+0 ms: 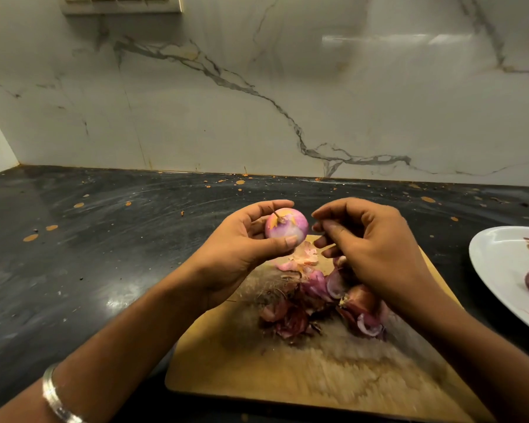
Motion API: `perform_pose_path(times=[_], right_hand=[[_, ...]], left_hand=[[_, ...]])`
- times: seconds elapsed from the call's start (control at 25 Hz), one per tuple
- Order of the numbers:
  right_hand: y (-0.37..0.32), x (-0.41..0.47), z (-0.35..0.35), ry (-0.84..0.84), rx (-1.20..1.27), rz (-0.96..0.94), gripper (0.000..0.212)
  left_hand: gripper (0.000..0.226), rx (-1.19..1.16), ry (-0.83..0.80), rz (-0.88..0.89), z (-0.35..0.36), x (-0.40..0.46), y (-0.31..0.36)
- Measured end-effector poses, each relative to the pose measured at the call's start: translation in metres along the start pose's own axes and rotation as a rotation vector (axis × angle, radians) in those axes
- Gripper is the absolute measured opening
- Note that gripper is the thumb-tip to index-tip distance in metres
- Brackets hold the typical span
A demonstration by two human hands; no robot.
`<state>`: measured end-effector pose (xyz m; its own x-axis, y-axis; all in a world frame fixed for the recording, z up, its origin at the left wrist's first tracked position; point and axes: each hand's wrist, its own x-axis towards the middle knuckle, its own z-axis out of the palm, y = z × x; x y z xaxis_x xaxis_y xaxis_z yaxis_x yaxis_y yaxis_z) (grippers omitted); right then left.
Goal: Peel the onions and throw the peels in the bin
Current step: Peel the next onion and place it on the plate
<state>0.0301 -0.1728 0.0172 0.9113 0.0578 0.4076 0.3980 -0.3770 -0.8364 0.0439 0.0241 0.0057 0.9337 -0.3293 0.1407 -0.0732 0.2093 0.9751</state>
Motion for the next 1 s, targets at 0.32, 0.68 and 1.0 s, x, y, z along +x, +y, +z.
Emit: perform_pose_path(times=[0.32,0.68,1.0], right_hand=[[-0.002,-0.005,0.003,-0.014,-0.067,-0.062,0.009],[-0.005,-0.008,0.009,0.037,-0.363,-0.215,0.008],[-0.004,-0.004,0.007,0.140,-0.312,-0.176,0.011]], left_hand=[[0.067,0.188,0.045,0.053,0.004,-0.002,-0.006],[0.073,0.316,0.053,0.085,0.010,-0.005,-0.010],[0.066,0.164,0.052,0.046,0.007,-0.001,-0.010]])
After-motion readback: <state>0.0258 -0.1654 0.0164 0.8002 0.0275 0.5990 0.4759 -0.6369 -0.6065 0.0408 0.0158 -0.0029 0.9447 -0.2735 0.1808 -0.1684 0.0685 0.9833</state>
